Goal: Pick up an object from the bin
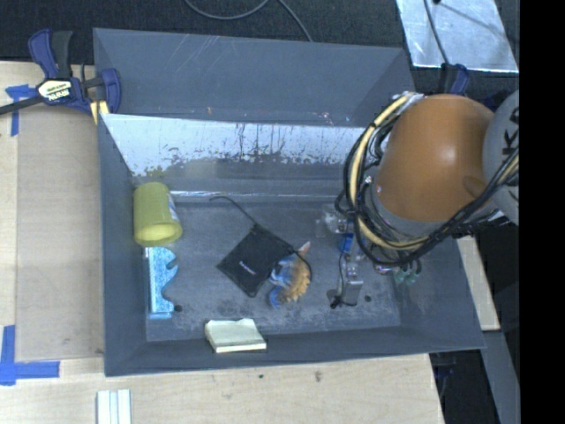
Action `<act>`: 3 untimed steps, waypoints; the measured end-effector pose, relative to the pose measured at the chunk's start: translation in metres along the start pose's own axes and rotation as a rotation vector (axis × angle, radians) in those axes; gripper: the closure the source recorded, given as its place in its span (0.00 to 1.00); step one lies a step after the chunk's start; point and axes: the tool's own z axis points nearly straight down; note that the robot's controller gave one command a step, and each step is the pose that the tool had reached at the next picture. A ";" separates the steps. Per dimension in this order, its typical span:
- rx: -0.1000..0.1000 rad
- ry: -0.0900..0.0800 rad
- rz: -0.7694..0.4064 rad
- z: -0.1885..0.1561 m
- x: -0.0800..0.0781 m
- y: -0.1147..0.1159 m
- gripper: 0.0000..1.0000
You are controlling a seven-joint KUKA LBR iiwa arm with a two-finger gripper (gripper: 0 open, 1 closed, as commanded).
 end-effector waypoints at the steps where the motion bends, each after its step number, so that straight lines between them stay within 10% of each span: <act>1: 0.000 0.003 -0.019 0.022 -0.012 0.009 0.00; 2: 0.000 0.000 -0.300 0.036 -0.016 0.019 0.00; 3: 0.000 -0.008 -0.298 0.083 -0.036 0.025 0.00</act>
Offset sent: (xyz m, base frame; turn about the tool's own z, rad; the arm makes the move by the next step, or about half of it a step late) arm 0.0218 0.0468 -0.0846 0.2366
